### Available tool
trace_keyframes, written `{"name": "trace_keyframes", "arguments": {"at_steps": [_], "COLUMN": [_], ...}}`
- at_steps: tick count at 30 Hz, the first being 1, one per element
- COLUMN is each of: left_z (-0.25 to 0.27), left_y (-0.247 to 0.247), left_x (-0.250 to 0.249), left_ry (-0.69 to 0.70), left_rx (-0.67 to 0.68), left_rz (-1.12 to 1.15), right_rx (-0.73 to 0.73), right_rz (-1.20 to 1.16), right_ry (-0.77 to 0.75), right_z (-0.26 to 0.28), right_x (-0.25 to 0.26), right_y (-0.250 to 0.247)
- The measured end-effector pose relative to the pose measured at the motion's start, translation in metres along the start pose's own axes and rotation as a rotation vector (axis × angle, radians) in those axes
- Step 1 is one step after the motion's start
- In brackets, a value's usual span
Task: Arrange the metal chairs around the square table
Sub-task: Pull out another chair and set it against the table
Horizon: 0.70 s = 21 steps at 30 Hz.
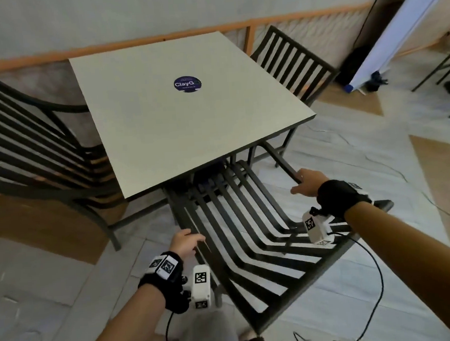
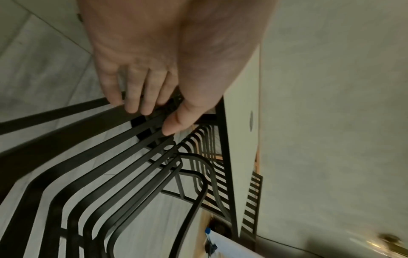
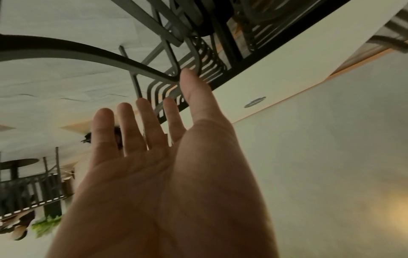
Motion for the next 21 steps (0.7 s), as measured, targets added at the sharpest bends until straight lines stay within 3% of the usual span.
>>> {"name": "trace_keyframes", "arguments": {"at_steps": [6,11,17,21], "left_z": [-0.017,-0.05,-0.093,-0.113], "left_y": [0.027,0.04,0.065,0.06], "left_x": [0.019,0.044,0.066,0.066], "left_ry": [-0.08,-0.217,-0.413,-0.432], "left_rx": [-0.224,-0.342,-0.336,-0.451], "left_rz": [0.044,0.001,-0.003,-0.027], "right_rx": [0.054,0.134,0.155,0.132], "right_rz": [-0.103,-0.07,-0.01,0.045], "right_ry": [0.063,0.011,-0.095,-0.075], "right_z": [-0.051,-0.107,-0.179,-0.212], "right_x": [-0.068,-0.08,-0.09,-0.117], "right_y": [0.019,0.042,0.052,0.056]}}
Point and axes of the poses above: each hand's wrist, its own z-axis away from the middle knuckle, its own y-axis out of the palm, x = y × z, the point moved 9 cm from there along -z, towards the middle knuckle, and after that the axes turned 10 degrees about -y, right-handed, at the moved point
